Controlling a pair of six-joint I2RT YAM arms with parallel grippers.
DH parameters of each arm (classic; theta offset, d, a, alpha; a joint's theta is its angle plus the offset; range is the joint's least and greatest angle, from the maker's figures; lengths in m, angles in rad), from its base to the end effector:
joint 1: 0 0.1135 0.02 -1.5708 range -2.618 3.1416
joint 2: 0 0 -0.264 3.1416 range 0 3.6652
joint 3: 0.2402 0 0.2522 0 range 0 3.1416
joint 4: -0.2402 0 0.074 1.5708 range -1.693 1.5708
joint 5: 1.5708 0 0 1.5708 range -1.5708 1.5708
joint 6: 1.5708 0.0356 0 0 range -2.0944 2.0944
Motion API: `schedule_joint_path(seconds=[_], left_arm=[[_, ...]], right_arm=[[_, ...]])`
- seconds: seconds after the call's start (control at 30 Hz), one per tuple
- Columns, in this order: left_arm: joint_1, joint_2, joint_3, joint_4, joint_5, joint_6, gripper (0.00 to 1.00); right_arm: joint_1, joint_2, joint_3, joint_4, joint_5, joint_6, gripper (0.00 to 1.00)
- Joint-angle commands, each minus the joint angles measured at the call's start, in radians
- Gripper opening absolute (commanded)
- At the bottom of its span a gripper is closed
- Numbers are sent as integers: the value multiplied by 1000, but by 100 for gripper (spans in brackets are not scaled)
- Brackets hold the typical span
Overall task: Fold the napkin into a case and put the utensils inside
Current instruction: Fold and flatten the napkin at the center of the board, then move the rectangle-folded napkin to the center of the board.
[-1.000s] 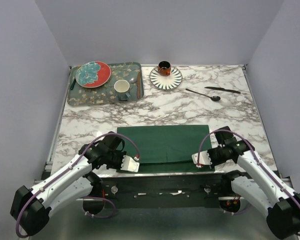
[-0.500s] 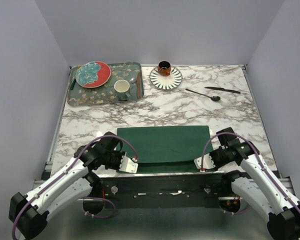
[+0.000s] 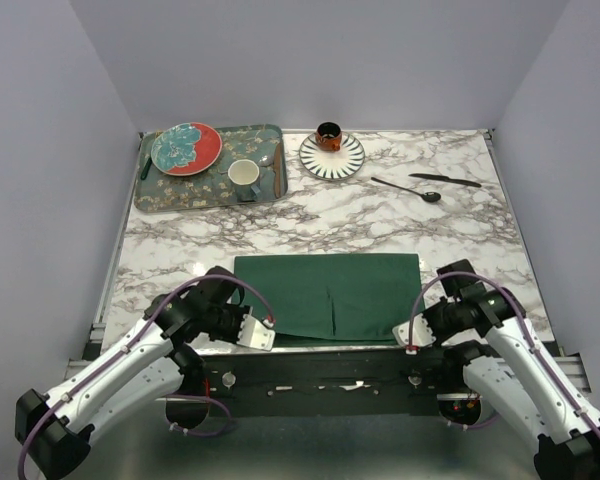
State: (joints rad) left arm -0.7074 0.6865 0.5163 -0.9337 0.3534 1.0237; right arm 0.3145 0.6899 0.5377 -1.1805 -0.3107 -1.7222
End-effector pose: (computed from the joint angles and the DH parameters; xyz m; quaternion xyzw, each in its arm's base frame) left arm 0.0800 -0.0846 0.2026 0.7556 0.5898 -0.1330 0.2518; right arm 0.0851 0.0391 0.1988 -0.8447 0.4991 0.0412 0.1889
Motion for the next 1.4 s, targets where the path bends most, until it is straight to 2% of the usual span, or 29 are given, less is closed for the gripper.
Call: schedule_joint_path(seconds=[0.0, 0.1, 0.13, 0.23, 0.33, 0.47, 0.57, 0.6, 0.67, 0.7, 0.83, 1.0, 1.37], left_arm=[[-20, -34, 27, -40, 10, -8, 0], [-30, -59, 31, -42, 6, -23, 11], [-33, -64, 33, -42, -2, -37, 30], [-43, -74, 63, -43, -40, -89, 57], [-46, -65, 105, -42, -85, -117, 65], [-34, -9, 157, 33, -171, -221, 67], [46, 100, 195, 108, -116, -304, 63], [157, 170, 211, 128, -43, -319, 62], [274, 258, 284, 188, 39, -350, 58], [387, 362, 318, 199, 117, -376, 56], [523, 623, 491, 228, 191, -442, 50], [546, 835, 593, 291, 174, -450, 49], [539, 1009, 590, 306, 191, -373, 48]], right_arm=[[5, -32, 25, -47, -25, -27, 25], [5, -36, 28, -45, -24, -13, 33], [5, -35, 34, -41, -24, 15, 38], [5, 8, 82, 18, -15, 138, 44], [3, 89, 186, 56, -11, 307, 48], [-79, 297, 372, 97, -106, 521, 59], [-203, 460, 540, 125, -200, 670, 61], [-231, 581, 597, 121, -224, 702, 61], [-288, 713, 754, 73, -254, 754, 56], [-301, 820, 796, 65, -263, 769, 54], [-310, 1001, 941, 71, -246, 826, 49], [-308, 1155, 1031, 53, -242, 826, 47], [-296, 1286, 958, 94, -246, 797, 50]])
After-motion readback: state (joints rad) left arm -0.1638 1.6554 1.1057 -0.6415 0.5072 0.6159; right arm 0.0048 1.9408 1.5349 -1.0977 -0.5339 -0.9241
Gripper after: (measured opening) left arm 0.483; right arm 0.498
